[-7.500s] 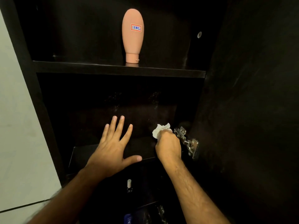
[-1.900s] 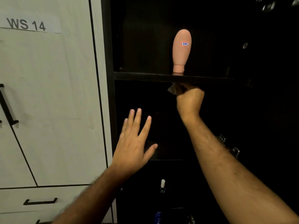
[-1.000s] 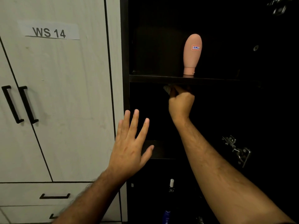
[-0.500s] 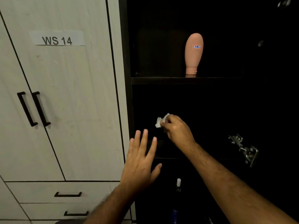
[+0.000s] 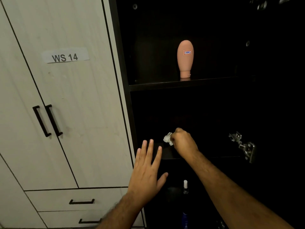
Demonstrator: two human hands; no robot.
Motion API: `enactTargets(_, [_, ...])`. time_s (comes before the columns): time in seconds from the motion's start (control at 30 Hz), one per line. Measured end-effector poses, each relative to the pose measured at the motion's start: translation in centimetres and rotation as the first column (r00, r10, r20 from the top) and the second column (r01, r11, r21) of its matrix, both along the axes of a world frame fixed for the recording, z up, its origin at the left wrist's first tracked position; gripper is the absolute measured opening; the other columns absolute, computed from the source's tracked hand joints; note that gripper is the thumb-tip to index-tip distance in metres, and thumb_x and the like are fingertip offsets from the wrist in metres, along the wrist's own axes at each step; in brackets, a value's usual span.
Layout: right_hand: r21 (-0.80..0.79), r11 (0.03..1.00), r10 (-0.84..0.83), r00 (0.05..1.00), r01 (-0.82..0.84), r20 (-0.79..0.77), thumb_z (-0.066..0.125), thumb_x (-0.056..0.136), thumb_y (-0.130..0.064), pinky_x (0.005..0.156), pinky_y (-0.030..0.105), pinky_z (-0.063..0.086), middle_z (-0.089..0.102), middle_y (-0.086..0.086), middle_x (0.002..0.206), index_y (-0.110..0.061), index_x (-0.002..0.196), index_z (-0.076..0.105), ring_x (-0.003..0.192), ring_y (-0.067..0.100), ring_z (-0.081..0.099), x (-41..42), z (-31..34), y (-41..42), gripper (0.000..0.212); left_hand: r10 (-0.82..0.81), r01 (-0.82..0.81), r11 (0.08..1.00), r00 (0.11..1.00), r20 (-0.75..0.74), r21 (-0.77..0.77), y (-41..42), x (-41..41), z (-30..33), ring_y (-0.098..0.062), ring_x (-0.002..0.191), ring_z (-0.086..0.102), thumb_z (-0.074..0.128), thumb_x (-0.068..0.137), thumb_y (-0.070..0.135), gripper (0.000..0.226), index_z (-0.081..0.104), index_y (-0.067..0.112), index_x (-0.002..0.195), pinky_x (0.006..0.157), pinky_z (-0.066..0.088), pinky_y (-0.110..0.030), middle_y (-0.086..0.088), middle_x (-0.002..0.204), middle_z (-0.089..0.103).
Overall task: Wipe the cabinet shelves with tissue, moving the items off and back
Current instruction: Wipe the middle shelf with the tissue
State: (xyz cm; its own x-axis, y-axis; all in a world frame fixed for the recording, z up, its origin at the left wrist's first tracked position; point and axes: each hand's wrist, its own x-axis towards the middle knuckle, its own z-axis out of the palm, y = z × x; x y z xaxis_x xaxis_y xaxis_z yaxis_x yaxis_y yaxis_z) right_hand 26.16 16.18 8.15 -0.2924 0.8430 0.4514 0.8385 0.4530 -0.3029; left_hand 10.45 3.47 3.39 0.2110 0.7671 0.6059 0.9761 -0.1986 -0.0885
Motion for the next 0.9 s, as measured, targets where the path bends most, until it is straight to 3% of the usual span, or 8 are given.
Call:
enactTargets(0.1, [0.007,0.999,0.047,0.998,-0.047,-0.032,0.052,0.092,-0.017,0.058,0.024,0.035,0.057,0.002,0.092,-0.009,0.096,0.057,0.078,0.017,0.055,-1.9,0.4,-0.2,0.011,0.055,-0.055,0.998,0.998,0.02,0.024,-0.1,-0.3,0.8,-0.031,0.15,-0.003,0.045,0.088,0.056,0.081,0.019,0.016,0.153,0.121,0.006,-0.049,-0.015,0.163,0.005])
enactTargets(0.2, [0.067,0.99,0.122,0.992,-0.12,-0.029,0.054,0.093,-0.017,0.067,0.024,0.04,0.056,0.007,0.106,-0.001,0.109,0.061,0.09,0.021,0.06,-2.9,1.2,-0.4,0.024,0.085,-0.086,0.995,0.996,0.029,0.049,0.0,-0.4,1.3,-0.03,0.15,-0.004,0.046,0.089,0.056,0.082,0.017,0.017,0.154,0.119,0.002,-0.044,-0.013,0.163,0.002])
enactTargets(0.37, [0.235,0.965,0.151,0.98,-0.118,-0.127,0.057,0.093,-0.021,0.067,0.021,0.044,0.062,0.007,0.104,-0.009,0.103,0.07,0.086,0.017,0.064,-3.8,6.6,0.1,0.02,0.141,-0.143,0.986,0.989,0.035,0.086,0.2,-0.2,2.1,-0.032,0.15,-0.004,0.048,0.09,0.057,0.084,0.011,0.018,0.155,0.121,0.004,-0.047,-0.013,0.163,-0.001])
enactTargets(0.47, [0.328,0.945,0.058,0.979,0.01,-0.198,0.055,0.094,-0.019,0.081,0.03,0.049,0.067,0.005,0.105,-0.017,0.106,0.07,0.098,0.023,0.064,-3.6,10.6,1.5,0.02,0.147,-0.152,0.98,0.988,0.047,0.125,0.3,-0.6,3.3,-0.033,0.15,-0.004,0.056,0.089,0.053,0.087,0.014,0.016,0.155,0.12,0.008,-0.048,-0.014,0.163,-0.001])
enactTargets(0.57, [0.278,0.96,0.044,0.961,0.035,-0.273,0.057,0.094,-0.027,0.098,0.034,0.048,0.067,-0.002,0.115,-0.02,0.119,0.067,0.112,0.018,0.061,-3.4,12.2,3.4,0.028,0.18,-0.186,0.967,0.982,0.053,0.171,0.4,-1.7,4.8,-0.033,0.15,-0.004,0.061,0.088,0.05,0.088,0.016,0.015,0.155,0.117,0.011,-0.05,-0.016,0.163,-0.001])
enactTargets(0.67, [0.276,0.961,0.09,0.949,-0.003,-0.304,0.058,0.094,-0.02,0.089,0.02,0.051,0.069,-0.006,0.106,-0.016,0.113,0.069,0.102,0.01,0.065,-4.4,11.3,2.8,0.022,0.21,-0.211,0.961,0.977,0.024,0.182,0.6,-3.1,5.6,-0.034,0.15,-0.004,0.062,0.089,0.047,0.088,0.013,0.015,0.155,0.118,0.01,-0.049,-0.017,0.162,-0.001])
enactTargets(0.8, [0.312,0.946,0.143,0.978,-0.088,-0.155,0.057,0.093,-0.023,0.074,0.028,0.05,0.063,0.004,0.106,-0.02,0.112,0.067,0.092,0.02,0.064,-5.3,6.8,0.4,0.022,0.242,-0.235,0.953,0.97,-0.019,0.19,0.7,-4.9,5.1,-0.033,0.15,-0.003,0.05,0.094,0.047,0.081,0.008,0.014,0.155,0.122,0.001,-0.043,-0.017,0.162,-0.001])
enactTargets(0.9, [0.122,0.976,0.19,0.98,-0.182,-0.056,0.06,0.091,-0.03,0.074,0.026,0.049,0.06,0.004,0.109,-0.02,0.115,0.068,0.092,0.021,0.065,-5.9,3.0,0.3,0.027,0.297,-0.283,0.94,0.954,-0.049,0.189,0.7,-6.1,4.7,-0.033,0.15,-0.002,0.041,0.096,0.05,0.077,0.009,0.012,0.155,0.122,0.006,-0.046,-0.018,0.162,-0.001])
